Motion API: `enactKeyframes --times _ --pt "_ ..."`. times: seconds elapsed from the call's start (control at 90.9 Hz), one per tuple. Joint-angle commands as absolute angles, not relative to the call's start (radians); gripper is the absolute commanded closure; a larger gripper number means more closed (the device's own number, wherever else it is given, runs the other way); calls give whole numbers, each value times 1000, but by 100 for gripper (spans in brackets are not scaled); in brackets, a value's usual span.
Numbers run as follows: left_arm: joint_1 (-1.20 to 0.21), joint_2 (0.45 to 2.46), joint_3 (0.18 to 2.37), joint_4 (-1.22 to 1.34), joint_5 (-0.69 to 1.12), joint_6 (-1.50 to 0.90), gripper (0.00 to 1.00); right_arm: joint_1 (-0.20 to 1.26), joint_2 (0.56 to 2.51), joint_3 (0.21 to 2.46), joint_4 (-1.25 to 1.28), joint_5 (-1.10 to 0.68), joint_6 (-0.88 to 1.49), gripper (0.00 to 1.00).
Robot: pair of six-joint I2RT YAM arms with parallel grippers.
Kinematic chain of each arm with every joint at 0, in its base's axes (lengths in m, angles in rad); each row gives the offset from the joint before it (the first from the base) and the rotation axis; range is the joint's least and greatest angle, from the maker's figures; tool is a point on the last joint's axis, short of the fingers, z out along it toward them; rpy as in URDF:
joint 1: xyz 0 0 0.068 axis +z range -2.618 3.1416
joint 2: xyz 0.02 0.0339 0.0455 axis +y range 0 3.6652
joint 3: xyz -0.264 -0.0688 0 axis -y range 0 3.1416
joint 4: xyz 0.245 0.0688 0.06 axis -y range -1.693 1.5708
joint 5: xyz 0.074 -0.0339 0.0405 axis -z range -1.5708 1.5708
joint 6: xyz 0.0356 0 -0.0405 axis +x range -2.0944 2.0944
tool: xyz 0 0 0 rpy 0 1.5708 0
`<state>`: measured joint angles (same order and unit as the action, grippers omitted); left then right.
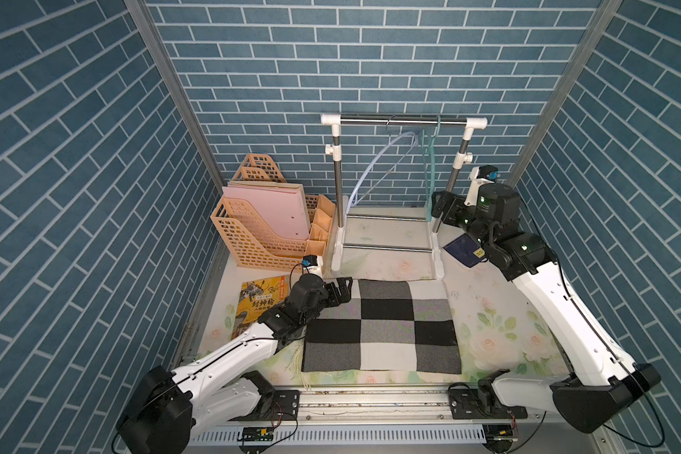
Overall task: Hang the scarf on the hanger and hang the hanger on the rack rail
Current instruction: Pick up the hanger from the clothesline.
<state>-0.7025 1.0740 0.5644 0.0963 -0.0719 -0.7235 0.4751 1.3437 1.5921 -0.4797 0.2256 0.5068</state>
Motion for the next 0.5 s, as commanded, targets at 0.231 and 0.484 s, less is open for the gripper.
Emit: enactKeyframes --times 0.231,0.484 --pt "-731 1107 597 108 -138 -686 0 544 1556 1887 -643 357 473 13" --pt "-732 1123 883 51 -314 -389 1 548 1606 1971 -702 363 481 12"
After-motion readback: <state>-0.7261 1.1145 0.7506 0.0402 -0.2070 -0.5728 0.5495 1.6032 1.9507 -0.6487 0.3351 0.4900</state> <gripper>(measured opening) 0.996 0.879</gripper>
